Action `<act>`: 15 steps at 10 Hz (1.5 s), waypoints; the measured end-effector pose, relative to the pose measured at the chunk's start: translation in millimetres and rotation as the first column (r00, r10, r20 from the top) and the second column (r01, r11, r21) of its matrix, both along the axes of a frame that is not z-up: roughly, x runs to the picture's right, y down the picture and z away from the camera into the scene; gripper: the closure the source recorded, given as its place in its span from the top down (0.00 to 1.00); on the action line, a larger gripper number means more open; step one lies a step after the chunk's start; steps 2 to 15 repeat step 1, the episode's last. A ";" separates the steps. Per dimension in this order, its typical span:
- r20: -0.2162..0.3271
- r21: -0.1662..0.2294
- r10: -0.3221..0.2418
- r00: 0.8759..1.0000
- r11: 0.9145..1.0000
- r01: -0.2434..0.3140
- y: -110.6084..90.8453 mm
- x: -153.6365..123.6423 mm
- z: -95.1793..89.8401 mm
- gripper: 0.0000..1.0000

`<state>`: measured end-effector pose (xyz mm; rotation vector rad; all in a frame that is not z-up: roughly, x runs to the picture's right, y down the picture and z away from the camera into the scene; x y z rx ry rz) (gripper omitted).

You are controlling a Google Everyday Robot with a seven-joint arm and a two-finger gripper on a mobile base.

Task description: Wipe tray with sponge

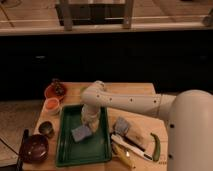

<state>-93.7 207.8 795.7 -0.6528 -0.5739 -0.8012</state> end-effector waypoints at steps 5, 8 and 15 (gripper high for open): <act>0.000 0.000 0.000 1.000 1.000 0.000 0.0 0.0 0.0 0.00; 0.000 0.000 0.000 1.000 1.000 0.000 0.0 0.0 0.0 0.00; 0.000 0.000 0.000 1.000 1.000 0.000 0.0 0.0 0.0 0.00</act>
